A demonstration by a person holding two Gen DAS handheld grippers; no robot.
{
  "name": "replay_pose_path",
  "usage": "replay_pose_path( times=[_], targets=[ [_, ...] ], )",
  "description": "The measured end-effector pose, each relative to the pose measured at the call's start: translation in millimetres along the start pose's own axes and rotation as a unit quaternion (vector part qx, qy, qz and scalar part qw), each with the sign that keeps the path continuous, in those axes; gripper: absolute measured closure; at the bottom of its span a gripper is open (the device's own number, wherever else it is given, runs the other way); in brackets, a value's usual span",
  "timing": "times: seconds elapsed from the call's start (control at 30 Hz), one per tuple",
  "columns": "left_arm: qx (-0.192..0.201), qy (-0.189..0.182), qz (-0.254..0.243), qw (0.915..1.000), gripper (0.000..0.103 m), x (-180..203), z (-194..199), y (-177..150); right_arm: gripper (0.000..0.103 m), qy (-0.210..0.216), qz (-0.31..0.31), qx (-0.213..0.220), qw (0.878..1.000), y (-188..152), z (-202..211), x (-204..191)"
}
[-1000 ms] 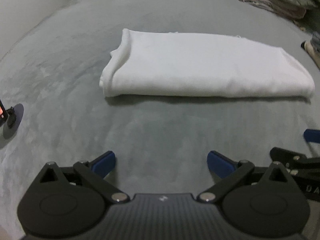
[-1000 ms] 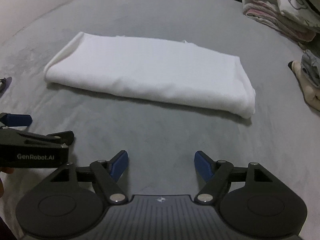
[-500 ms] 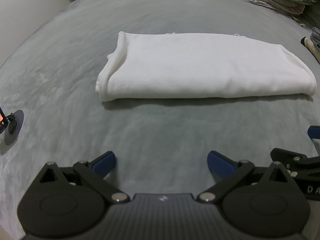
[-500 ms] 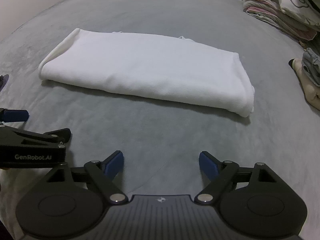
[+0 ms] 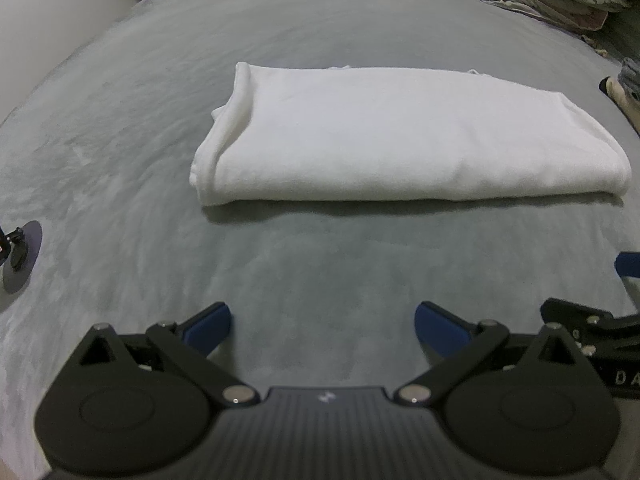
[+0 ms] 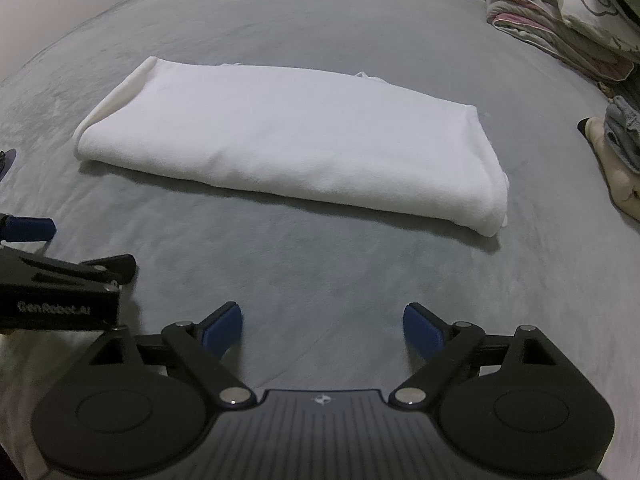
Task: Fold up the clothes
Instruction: 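Grasp the end of the folded shirt bundle with both grippers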
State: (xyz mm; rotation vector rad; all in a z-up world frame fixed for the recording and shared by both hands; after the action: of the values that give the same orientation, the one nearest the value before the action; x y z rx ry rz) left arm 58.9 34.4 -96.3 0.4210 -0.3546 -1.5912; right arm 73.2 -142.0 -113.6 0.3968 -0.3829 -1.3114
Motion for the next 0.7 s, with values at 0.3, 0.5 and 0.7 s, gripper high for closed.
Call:
replay_pose_path(
  times=[0.3,0.5,0.7],
  targets=[
    [0.008,-0.053,0.100,0.9935,0.000,-32,-8,22,0.014,-0.010,-0.016,0.009,1.000,8,-2,9],
    [0.007,-0.065,0.135,0.9887,0.000,-38,-14,33,0.014,-0.009,-0.027,0.014,1.000,14,-4,11],
    [0.013,-0.086,0.155,0.9841,0.000,-40,-19,42,0.014,-0.008,-0.045,0.023,0.999,21,-5,14]
  ],
)
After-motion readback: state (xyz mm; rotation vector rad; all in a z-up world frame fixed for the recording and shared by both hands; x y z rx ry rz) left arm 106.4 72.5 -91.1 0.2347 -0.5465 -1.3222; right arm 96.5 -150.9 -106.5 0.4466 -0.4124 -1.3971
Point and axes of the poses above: each gripper's, at about its wrist camera, not at the fingertips, and z roughly against the way its jaws point, x to its right, y to its top, the point moved 5 cm from there along -z, roughly the way its jaws point, and after that the axes turned 2 degrees about -x, right-handed, at the moved point
